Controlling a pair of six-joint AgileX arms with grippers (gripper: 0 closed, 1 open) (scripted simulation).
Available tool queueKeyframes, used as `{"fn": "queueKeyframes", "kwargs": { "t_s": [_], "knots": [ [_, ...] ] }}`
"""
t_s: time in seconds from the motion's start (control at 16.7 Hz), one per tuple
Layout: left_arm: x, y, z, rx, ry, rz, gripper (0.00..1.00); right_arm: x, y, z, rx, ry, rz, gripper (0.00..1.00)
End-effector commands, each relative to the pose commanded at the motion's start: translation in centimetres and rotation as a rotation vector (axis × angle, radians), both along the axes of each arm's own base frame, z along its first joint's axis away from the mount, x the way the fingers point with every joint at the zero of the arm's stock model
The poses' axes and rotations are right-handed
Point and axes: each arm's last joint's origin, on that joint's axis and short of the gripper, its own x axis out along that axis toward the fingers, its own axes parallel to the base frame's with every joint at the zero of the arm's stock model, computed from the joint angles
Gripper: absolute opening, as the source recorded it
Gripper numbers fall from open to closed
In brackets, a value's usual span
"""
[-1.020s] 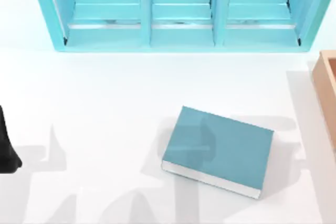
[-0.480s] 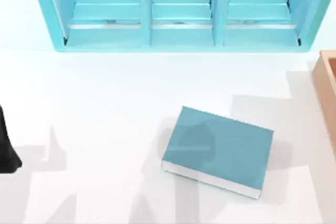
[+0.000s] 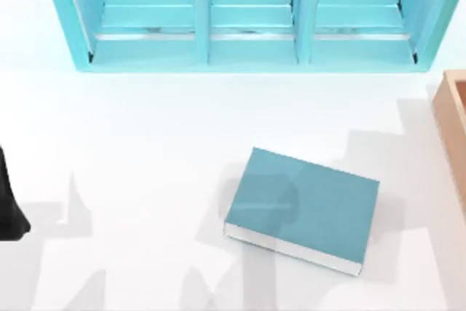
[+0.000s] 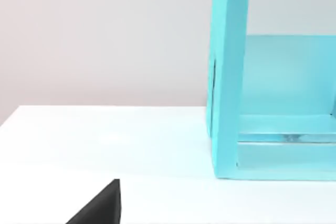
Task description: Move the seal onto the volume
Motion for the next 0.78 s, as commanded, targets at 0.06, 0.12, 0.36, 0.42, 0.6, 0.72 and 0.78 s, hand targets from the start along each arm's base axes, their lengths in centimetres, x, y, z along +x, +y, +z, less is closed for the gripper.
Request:
{"fn": "queueKeyframes", "kwargs": {
  "t_s": [0.06, 0.12, 0.36, 0.42, 0.6, 0.72, 0.78],
  "knots": [
    [0.0, 0.0, 0.0, 0.0, 0.0, 0.0, 1.0, 0.1, 0.0, -1.2, -0.002, -0.006, 0.0, 1.0],
    [0.0, 0.0, 0.0, 0.0, 0.0, 0.0, 1.0, 0.2, -0.1, -2.5, -0.004, -0.012, 0.001, 1.0],
    [0.0, 0.0, 0.0, 0.0, 0.0, 0.0, 1.0, -0.2, 0.0, -6.4, -0.002, -0.006, 0.0, 1.0],
    [0.0, 0.0, 0.0, 0.0, 0.0, 0.0, 1.0, -0.3, 0.0, -6.7, -0.001, -0.004, 0.0, 1.0],
    [0.0, 0.0, 0.0, 0.0, 0.0, 0.0, 1.0, -0.3, 0.0, -6.8, -0.001, -0.004, 0.0, 1.0],
    [0.0, 0.0, 0.0, 0.0, 0.0, 0.0, 1.0, -0.3, 0.0, -6.8, -0.001, -0.004, 0.0, 0.92],
    [0.0, 0.0, 0.0, 0.0, 0.0, 0.0, 1.0, -0.3, 0.0, -6.8, -0.001, -0.004, 0.0, 0.85]
  ]
}}
